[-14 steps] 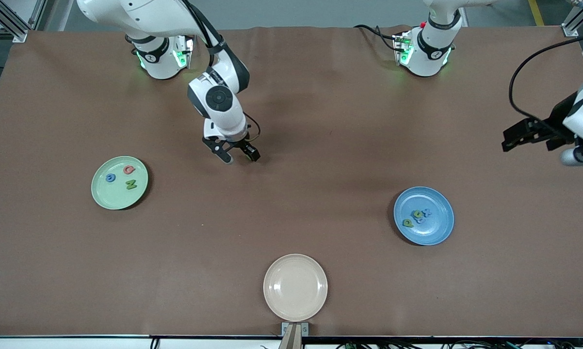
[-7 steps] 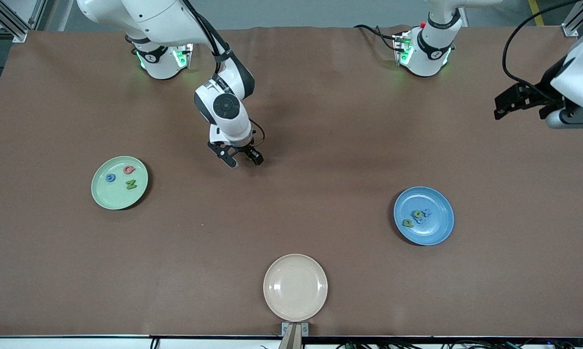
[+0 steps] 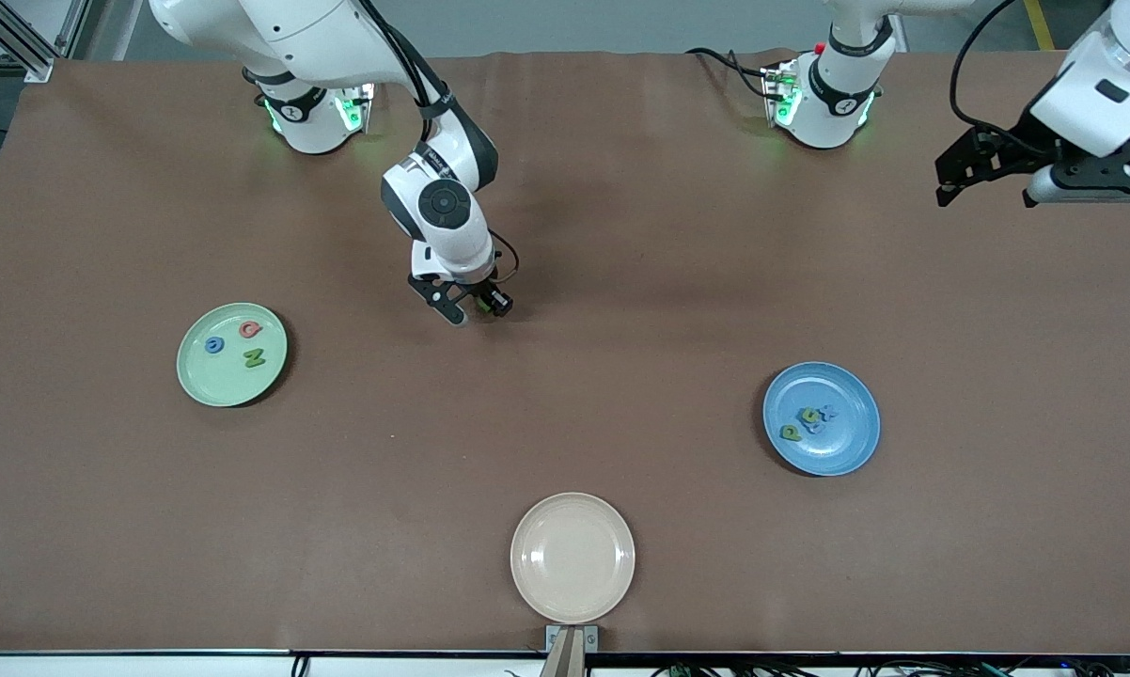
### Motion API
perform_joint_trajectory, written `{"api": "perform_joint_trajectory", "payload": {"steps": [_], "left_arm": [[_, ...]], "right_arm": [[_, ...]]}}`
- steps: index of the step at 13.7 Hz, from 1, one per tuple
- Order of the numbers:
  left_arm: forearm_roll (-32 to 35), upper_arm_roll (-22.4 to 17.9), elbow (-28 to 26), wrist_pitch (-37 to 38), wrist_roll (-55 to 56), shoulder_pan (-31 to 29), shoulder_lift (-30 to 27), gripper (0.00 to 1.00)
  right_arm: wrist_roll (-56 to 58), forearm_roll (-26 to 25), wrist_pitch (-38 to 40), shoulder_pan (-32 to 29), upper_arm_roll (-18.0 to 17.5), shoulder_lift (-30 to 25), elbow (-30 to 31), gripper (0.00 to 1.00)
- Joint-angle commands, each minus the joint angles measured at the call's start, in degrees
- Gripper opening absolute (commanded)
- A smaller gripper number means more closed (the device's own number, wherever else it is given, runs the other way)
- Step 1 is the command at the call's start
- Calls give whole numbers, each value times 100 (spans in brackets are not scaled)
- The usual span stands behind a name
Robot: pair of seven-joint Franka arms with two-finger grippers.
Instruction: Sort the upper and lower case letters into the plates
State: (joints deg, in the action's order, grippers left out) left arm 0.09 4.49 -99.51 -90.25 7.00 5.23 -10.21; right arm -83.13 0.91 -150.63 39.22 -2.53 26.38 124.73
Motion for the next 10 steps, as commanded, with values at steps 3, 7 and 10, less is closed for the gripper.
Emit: {"api": "perform_joint_trajectory", "payload": {"steps": [3,7,10], "left_arm": [[-62,35,-69,-115,47,-22,-131,100],[-62,26,-51,-115,47,-40,-122,100],[-62,35,-51,-115,47,-40,-122,100]], "right_arm": [[-116,-47,34,86,42,130,-72,37],[-107,-56,33,77,42,130,-72,23],[-28,-56,129,-1,42,113,-124,19]]}}
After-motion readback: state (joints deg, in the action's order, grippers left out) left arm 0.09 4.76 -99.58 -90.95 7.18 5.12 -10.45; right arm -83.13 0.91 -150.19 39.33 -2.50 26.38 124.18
